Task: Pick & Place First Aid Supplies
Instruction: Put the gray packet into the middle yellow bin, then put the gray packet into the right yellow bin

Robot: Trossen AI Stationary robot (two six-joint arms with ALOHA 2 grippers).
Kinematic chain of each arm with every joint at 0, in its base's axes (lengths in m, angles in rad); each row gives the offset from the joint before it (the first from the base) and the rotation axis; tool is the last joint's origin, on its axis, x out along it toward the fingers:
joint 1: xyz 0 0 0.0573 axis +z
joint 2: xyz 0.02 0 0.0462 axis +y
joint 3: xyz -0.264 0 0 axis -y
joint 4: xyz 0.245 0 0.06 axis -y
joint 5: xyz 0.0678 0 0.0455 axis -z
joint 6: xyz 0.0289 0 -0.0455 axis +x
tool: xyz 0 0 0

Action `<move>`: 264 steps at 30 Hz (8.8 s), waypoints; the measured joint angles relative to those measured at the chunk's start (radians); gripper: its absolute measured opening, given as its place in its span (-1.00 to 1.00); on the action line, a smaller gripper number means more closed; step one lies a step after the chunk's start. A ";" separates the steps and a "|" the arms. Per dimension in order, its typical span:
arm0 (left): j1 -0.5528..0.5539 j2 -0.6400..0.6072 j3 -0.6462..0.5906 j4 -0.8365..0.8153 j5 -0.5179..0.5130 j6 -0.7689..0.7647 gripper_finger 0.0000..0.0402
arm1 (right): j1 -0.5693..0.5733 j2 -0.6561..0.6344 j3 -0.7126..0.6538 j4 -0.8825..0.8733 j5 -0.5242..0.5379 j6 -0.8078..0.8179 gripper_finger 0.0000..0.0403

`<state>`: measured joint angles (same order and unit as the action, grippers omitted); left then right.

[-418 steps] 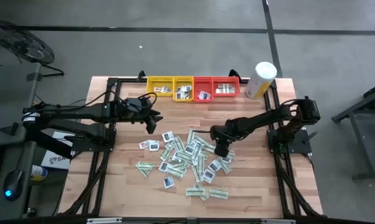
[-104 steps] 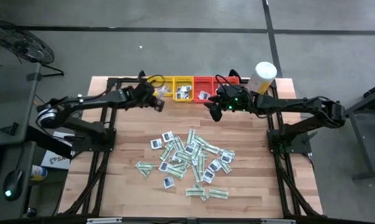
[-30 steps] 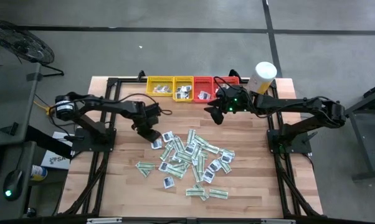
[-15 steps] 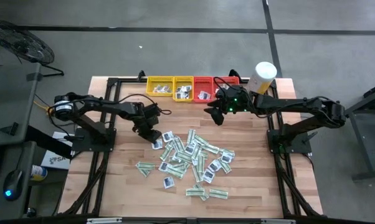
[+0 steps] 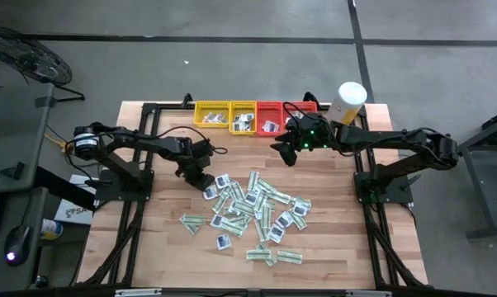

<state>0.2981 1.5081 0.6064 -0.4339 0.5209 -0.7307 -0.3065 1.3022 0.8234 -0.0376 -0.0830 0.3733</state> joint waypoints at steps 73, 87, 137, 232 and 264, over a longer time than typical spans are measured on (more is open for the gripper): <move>0.241 0.165 0.549 0.288 -0.578 0.094 -1.00 | 0.000 0.000 0.000 -0.033 0.027 -0.015 -0.08; 0.246 0.232 0.595 0.201 -0.637 0.057 -1.00 | 0.000 0.000 0.000 -0.045 0.016 -0.012 -0.08; 0.161 0.119 0.592 -0.194 -0.487 0.262 -0.37 | 0.000 0.000 0.000 -0.053 0.040 0.068 -0.08; -0.041 0.081 -0.029 0.503 -0.162 -0.346 -0.11 | 0.000 0.000 0.000 -0.048 0.046 0.145 -0.08; -0.044 0.079 -0.029 0.486 -0.181 -0.348 -0.18 | 0.178 0.593 0.308 0.131 -0.044 -0.121 -0.99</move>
<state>0.2541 1.5875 0.5777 0.0521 0.3395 -1.0782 -0.1285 1.8951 1.1315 0.0937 -0.1268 0.2521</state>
